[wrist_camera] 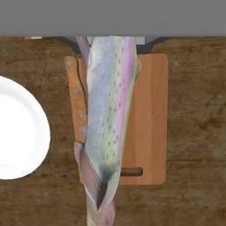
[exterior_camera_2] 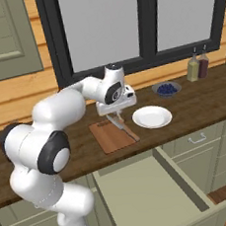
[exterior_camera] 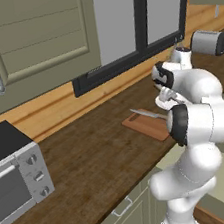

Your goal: Pick up the knife from the drawer and place it on the cutting board. Then place the meat from the plate to the cutting board.

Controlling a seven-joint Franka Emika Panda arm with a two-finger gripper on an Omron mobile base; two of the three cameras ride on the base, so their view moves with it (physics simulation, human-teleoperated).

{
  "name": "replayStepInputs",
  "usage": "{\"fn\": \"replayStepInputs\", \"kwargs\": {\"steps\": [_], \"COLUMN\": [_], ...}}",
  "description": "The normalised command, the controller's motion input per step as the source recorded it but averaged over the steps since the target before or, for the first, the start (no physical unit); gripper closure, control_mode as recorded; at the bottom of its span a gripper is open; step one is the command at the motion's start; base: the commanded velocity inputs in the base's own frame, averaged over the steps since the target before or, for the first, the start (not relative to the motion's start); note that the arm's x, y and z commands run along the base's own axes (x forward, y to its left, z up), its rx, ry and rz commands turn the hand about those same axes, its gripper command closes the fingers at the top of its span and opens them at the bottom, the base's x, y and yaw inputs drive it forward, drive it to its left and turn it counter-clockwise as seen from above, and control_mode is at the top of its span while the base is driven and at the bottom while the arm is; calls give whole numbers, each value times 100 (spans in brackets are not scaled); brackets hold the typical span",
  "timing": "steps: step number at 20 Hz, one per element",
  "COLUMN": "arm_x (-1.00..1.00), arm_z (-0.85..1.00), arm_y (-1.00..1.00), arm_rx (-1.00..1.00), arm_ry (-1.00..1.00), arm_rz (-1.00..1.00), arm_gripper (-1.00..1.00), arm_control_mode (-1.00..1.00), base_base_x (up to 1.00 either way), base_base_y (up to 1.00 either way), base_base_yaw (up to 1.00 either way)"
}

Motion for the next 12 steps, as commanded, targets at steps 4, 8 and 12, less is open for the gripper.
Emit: {"fn": "replayStepInputs", "kwargs": {"steps": [4,8,12], "arm_x": [-5,0,-6], "arm_z": [-36,-24,-41], "arm_y": [36,0,0], "arm_rx": [-21,-1,0], "arm_ry": [0,0,0], "arm_rz": [0,0,0], "arm_gripper": [100,100,100], "arm_control_mode": [-100,-100,-100], "base_base_x": [0,0,0], "base_base_y": [0,0,0], "base_base_yaw": [0,0,0]}}
